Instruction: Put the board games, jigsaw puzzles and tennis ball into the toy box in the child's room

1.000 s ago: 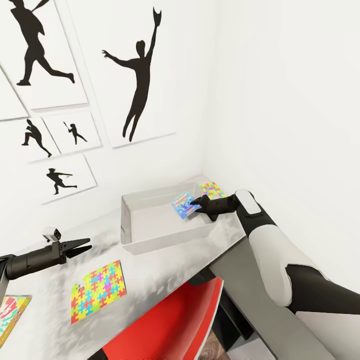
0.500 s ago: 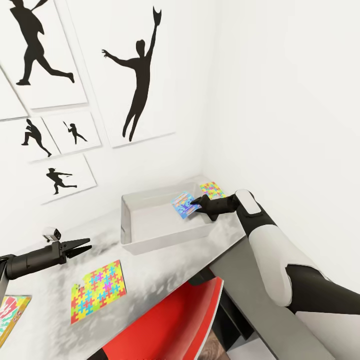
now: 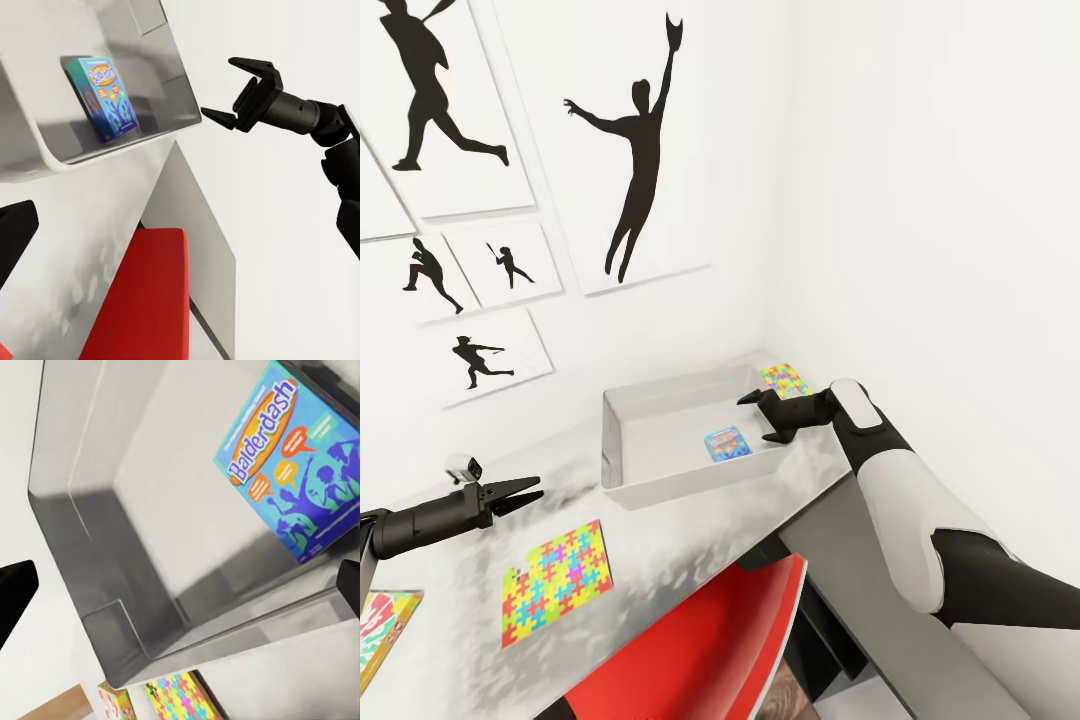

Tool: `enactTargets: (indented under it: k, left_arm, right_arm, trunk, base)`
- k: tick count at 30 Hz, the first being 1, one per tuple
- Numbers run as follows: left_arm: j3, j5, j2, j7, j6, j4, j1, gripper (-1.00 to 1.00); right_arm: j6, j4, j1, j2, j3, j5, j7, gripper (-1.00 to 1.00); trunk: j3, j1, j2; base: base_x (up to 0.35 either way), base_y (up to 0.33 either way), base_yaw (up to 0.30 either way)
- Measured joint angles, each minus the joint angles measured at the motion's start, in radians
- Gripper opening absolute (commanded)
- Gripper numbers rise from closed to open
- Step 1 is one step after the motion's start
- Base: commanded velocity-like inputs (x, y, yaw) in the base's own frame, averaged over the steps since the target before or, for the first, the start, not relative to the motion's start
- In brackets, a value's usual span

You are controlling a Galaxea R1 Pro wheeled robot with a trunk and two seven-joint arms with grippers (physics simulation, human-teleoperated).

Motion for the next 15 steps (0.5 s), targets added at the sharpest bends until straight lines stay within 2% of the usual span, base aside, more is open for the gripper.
enactTargets:
  k: [7, 15]
  left_arm:
    - [0.0, 0.0, 0.0, 0.0, 0.0, 0.0, 0.0, 1.0]
    - [0.001, 0.0, 0.0, 0.0, -0.001, 0.0, 0.0, 1.0]
  right_arm:
    - [0.006, 0.0, 0.0, -0.001, 0.0, 0.0, 0.0, 1.0]
    - [0.013, -0.028, 0.002, -0.002, 0.002, -0.003, 0.006, 1.0]
  trunk:
    - [0.0, 0.0, 0.0]
    - [0.008, 0.0, 0.0]
  base:
    - [0.0, 0.0, -0.014]
    - [0.0, 0.0, -0.122]
